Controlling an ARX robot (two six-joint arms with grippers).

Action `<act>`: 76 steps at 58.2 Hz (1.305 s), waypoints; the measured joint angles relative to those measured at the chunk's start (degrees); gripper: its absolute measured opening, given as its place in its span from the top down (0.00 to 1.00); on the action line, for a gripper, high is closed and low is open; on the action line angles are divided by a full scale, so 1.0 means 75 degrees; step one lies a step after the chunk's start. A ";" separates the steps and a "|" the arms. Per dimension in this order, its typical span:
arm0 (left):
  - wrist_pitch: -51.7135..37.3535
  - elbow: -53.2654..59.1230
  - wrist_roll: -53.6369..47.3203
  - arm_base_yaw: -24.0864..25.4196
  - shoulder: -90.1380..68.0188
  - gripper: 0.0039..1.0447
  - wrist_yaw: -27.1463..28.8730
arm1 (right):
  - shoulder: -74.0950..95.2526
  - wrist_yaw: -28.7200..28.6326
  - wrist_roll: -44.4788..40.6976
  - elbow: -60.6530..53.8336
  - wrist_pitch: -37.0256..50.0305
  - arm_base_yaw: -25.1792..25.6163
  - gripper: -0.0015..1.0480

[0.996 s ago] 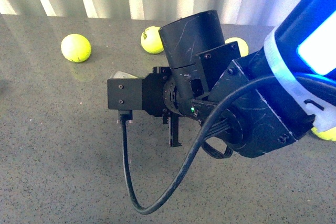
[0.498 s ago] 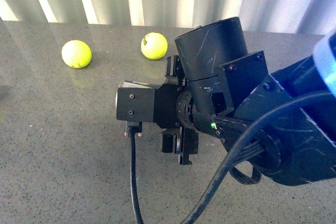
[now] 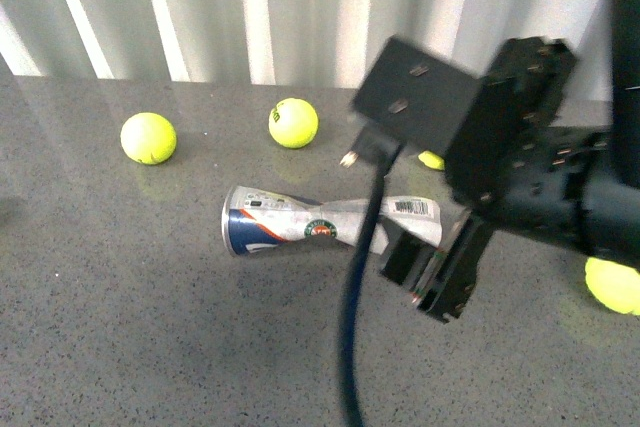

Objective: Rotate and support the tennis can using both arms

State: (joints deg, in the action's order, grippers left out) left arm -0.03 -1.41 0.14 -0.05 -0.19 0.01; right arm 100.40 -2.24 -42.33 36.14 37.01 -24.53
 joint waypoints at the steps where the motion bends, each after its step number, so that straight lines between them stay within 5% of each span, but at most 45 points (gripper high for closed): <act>1: 0.0000 0.0000 0.0000 0.0000 0.0000 0.06 0.0000 | -0.0256 0.0070 0.0323 -0.0178 0.0096 0.0210 0.07; 23: 0.0000 0.0000 0.0000 -0.0003 0.0000 0.06 0.0000 | -0.4817 0.3142 0.4144 -0.1609 -0.0793 0.4103 0.07; 30: 0.0000 0.0000 0.0000 0.0000 0.0000 0.06 -0.0006 | -0.6825 0.3637 0.3829 -0.2092 -0.0347 0.4211 0.07; 35: 0.0000 0.0000 0.0000 0.0000 0.0000 0.06 -0.0003 | -0.8443 0.4100 0.2958 -0.2544 0.0076 0.3500 0.07; 41: 0.0000 0.0003 0.0000 0.0000 0.0000 0.06 0.0006 | -1.0433 0.1556 0.3861 -0.2215 -0.2943 0.3302 0.22; 46: 0.0000 0.0000 0.0000 0.0000 -0.0003 0.06 0.0003 | -1.1605 0.0367 0.4747 -0.2375 -0.4916 0.3255 0.35; 66: 0.0000 0.0000 0.0000 0.0000 0.0009 0.06 0.0003 | -1.2412 0.0312 0.5514 -0.3558 -0.5208 0.3264 0.95; 76: 0.0000 0.0003 0.0000 0.0000 0.0009 0.06 0.0000 | -1.2601 0.0315 0.5543 -0.3911 -0.5129 0.3264 0.97</act>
State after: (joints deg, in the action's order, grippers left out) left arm -0.03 -1.39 0.14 -0.05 -0.12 0.01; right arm 5.89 0.12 -0.75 6.81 -1.45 -0.05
